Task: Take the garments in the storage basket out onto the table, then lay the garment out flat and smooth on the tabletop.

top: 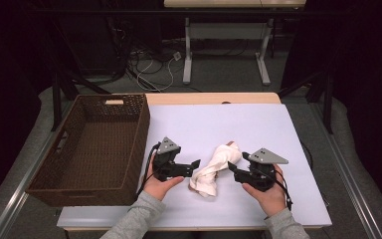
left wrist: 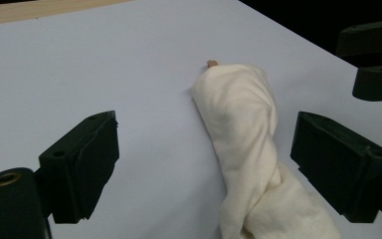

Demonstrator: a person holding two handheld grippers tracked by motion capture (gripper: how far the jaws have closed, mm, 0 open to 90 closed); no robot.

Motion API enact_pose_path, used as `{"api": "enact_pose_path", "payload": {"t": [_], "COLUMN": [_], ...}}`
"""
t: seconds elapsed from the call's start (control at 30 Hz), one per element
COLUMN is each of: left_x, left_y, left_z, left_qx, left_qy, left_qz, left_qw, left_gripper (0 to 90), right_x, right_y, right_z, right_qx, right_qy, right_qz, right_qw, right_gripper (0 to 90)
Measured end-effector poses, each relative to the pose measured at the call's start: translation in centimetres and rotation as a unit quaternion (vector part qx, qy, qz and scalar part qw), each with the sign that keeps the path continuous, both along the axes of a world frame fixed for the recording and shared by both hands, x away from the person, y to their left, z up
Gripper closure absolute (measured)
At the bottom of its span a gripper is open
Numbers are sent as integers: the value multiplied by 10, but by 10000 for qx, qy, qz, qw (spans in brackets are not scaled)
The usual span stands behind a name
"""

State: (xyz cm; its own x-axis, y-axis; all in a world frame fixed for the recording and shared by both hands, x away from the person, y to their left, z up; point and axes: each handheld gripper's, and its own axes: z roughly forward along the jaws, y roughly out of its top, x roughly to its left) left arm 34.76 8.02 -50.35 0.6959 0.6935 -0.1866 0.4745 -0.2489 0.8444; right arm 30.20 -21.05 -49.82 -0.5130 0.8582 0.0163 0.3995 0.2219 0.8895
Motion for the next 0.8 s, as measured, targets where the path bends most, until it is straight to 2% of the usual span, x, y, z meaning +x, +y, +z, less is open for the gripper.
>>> {"api": "enact_pose_path", "payload": {"t": [0.03, 0.27, 0.33, 0.43, 0.6, 0.8], "left_x": [0, 2, 3, 3, 2, 1], "left_y": [1, 1, 2, 2, 0, -1], "left_z": [0, -2, -2, -2, -2, -2], "left_qx": [1, -18, 10, 54, 80, 119], "left_qy": [-13, 52, 52, 38, 45, -49], "left_qz": [35, 112, 112, 121, 83, 110], "left_qw": [10000, 9999, 9999, 9999, 9999, 9999], "left_gripper": [130, 151, 152, 157, 173, 200], "right_x": [-2, -2, -2, -3, -6, -7], "right_y": [-1, -2, -1, 0, 3, 9], "right_z": [-3, -13, -14, -15, -14, -15], "right_qx": [65, -12, -3, -83, -65, -128], "right_qy": [29, 90, 152, 135, 119, 128], "right_qz": [7, 61, 59, 93, 105, 295], "right_qw": [10000, 9999, 9999, 9998, 9999, 9994], "right_gripper": [378, 378, 383, 390, 411, 446]}}
